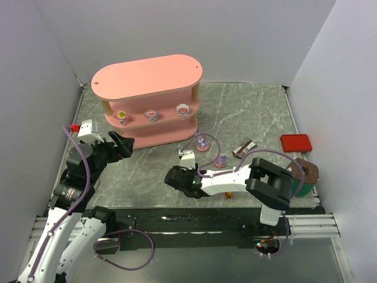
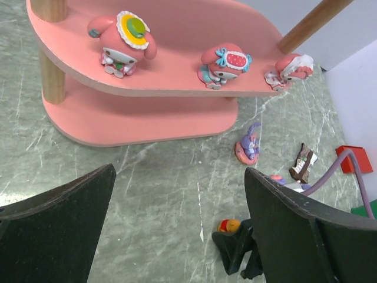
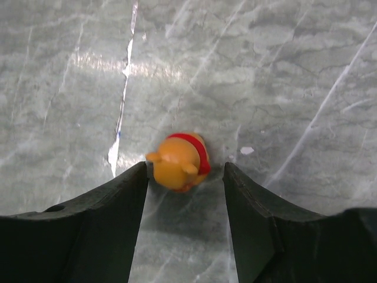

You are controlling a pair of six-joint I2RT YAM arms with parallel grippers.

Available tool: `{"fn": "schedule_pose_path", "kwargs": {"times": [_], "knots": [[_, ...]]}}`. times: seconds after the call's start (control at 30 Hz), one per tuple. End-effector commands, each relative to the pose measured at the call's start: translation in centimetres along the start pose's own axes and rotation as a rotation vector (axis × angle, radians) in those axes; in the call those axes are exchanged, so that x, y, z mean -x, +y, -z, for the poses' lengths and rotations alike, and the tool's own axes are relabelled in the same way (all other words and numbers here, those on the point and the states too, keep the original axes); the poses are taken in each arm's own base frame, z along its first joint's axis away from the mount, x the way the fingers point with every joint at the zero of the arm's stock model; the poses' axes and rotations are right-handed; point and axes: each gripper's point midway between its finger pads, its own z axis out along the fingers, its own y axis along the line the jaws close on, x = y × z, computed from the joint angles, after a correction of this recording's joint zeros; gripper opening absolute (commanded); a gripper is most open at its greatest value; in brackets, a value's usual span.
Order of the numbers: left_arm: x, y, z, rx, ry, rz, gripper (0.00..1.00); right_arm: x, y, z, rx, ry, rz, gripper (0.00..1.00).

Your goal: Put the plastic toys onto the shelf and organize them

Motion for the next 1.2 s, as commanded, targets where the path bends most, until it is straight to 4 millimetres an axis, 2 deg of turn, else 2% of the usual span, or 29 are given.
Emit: {"fn": "schedule_pose_path", "kwargs": {"times": [0.0,0.13,0.23,0.33,0.37,0.47,0.67,0.8,0.93,1.17], "knots": [[0.3,-0.9,-0.1,-0.044,-0.005,-0.008,0.96,0.4,0.1,-0.9,-0.063,-0.016,-0.026,0.61],[0.3,-0.7,-0.1,-0.037,-0.005,-0.017,0.96,0.2,-0.1,-1.2,-0.111,0.000,-0.019,0.59],[0.0,-0.7,-0.2,-0.039,0.004,-0.021,0.96,-0.1,0.1,-1.3,-0.107,0.006,-0.021,0.54],[0.1,-0.7,-0.1,-0.042,0.002,-0.020,0.96,0.1,0.1,-1.3,-0.109,0.002,-0.023,0.42],[0.1,-0.8,-0.1,-0.043,0.002,-0.020,0.96,0.1,0.1,-1.3,-0.109,0.002,-0.023,0.35],[0.1,-0.7,-0.1,-0.043,0.002,-0.025,0.96,0.1,0.2,-1.6,-0.106,0.004,-0.020,0.21],[0.0,-0.7,0.1,-0.048,0.001,-0.026,0.96,0.9,0.1,-2.5,-0.061,-0.021,0.002,0.07],[0.1,-0.8,0.5,-0.056,-0.010,-0.027,0.96,4.0,0.8,-2.9,0.020,-0.115,0.009,0.02],[0.5,-0.8,0.9,-0.056,-0.031,-0.026,0.96,7.4,2.1,-3.0,0.061,-0.214,0.073,0.01],[0.2,-0.5,0.8,-0.048,-0.022,-0.039,0.96,12.3,4.5,-4.2,0.130,-0.326,0.072,0.01]]}}
